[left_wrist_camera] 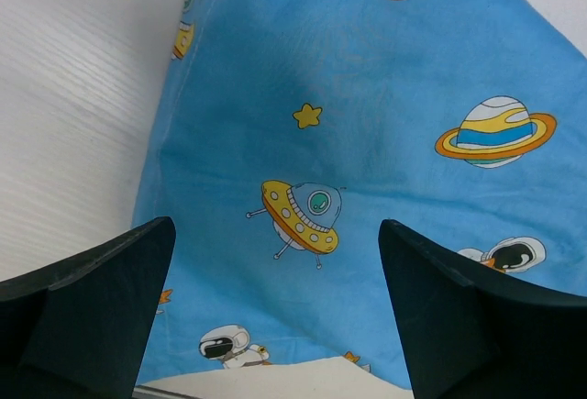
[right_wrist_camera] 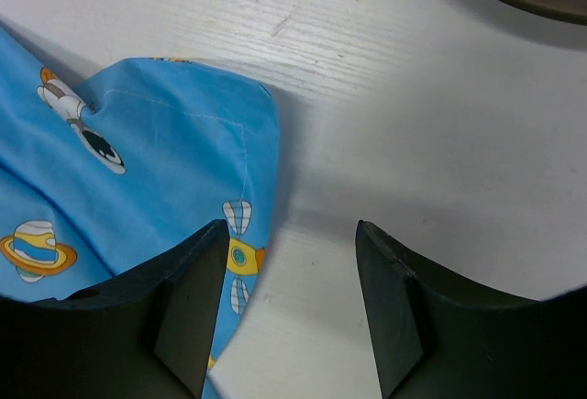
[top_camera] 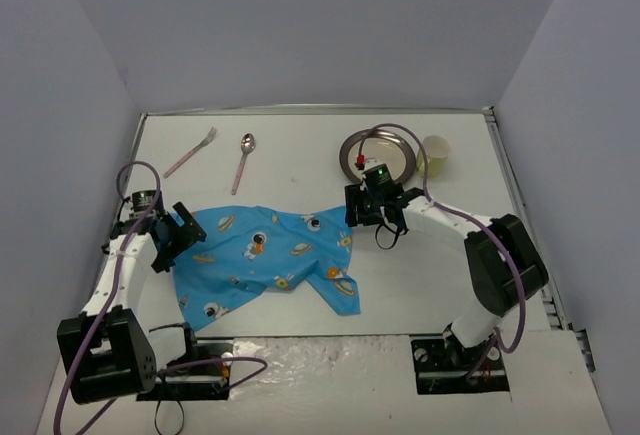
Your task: Set the dinner table for one person
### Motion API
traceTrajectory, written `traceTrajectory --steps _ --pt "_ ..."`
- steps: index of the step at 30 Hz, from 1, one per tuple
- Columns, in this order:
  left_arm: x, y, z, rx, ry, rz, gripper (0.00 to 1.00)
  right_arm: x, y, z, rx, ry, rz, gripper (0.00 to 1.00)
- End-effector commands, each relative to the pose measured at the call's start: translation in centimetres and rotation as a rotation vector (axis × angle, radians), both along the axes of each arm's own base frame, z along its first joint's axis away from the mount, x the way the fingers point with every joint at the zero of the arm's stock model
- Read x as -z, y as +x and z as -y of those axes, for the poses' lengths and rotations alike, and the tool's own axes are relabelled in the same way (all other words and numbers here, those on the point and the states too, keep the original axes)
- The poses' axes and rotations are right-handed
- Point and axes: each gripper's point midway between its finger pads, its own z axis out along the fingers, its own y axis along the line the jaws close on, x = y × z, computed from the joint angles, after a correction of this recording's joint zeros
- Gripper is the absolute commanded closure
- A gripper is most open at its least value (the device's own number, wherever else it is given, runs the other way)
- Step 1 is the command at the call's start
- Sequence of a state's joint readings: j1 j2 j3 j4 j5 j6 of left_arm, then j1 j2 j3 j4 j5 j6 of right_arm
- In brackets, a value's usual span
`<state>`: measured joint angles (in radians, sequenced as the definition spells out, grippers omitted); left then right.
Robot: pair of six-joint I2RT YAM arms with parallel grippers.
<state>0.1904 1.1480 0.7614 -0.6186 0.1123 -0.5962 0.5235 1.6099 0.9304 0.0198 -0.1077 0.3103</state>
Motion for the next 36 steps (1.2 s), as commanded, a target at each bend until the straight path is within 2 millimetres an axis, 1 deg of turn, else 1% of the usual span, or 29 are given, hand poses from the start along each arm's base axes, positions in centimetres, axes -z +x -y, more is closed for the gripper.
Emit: traceTrajectory --steps 1,4,7,9,10,11,13,14,17,19,21,24,27,29,32,34,36 --pt "-0.1 1.9 1.8 -0.042 -0.055 0.092 0.13 -2.0 4.2 -3.0 -0.032 0.1 0.124 0.47" --pt "1.1 1.5 2.5 -0.034 -0.049 0.062 0.17 -1.3 4.8 -3.9 -0.057 0.12 0.127 0.51" --pt "2.3 1.1 2.7 -0.056 -0.054 0.036 0.21 -0.5 5.0 -4.5 -0.076 0.137 0.118 0.56" --pt "2.9 1.0 2.6 -0.075 -0.057 0.03 0.23 0.1 5.0 -4.6 -0.078 0.132 0.11 0.62" --pt "3.2 1.0 2.6 -0.084 -0.057 0.03 0.24 0.4 5.0 -4.5 -0.078 0.128 0.107 0.7" --pt "3.5 0.8 2.5 -0.093 -0.056 0.026 0.25 0.7 5.1 -4.5 -0.075 0.123 0.105 0.81" --pt "4.1 0.5 2.3 -0.109 -0.049 0.012 0.26 0.6 5.4 -4.1 -0.07 0.109 0.117 0.98" --pt "4.5 0.3 2.3 -0.115 -0.048 0.002 0.26 0.3 5.7 -3.7 -0.054 0.091 0.13 1.0" --pt "5.2 -0.2 2.2 -0.132 -0.041 -0.018 0.27 -2.9 6.8 -2.2 -0.013 0.053 0.208 1.0" --pt "5.3 -0.4 2.0 -0.139 -0.033 -0.024 0.28 -4.8 7.2 -0.8 0.019 0.0 0.245 1.0" --pt "5.4 -0.7 1.8 -0.147 -0.023 -0.031 0.28 -7.6 7.8 0.8 0.064 -0.058 0.314 1.0" --pt "5.3 -1.1 1.8 -0.15 -0.016 -0.038 0.28 -11.5 8.3 2.6 0.116 -0.103 0.407 1.0" --pt "5.4 -1.6 1.9 -0.143 -0.016 -0.048 0.28 -13.5 8.1 3.1 0.127 -0.107 0.445 1.0" --pt "5.6 -1.9 2.0 -0.141 -0.009 -0.056 0.28 -13.8 8.0 3.6 0.139 -0.113 0.449 1.0" --pt "5.7 -2.3 1.8 -0.145 0.008 -0.068 0.28 -12.8 7.9 4.1 0.157 -0.135 0.426 1.0" --pt "5.3 -2.3 1.6 -0.139 0.018 -0.07 0.28 -12.0 7.7 5.0 0.195 -0.157 0.398 1.0" --pt "4.6 -2.2 1.5 -0.131 0.028 -0.063 0.29 -11.6 7.6 6.2 0.242 -0.181 0.384 1.0"
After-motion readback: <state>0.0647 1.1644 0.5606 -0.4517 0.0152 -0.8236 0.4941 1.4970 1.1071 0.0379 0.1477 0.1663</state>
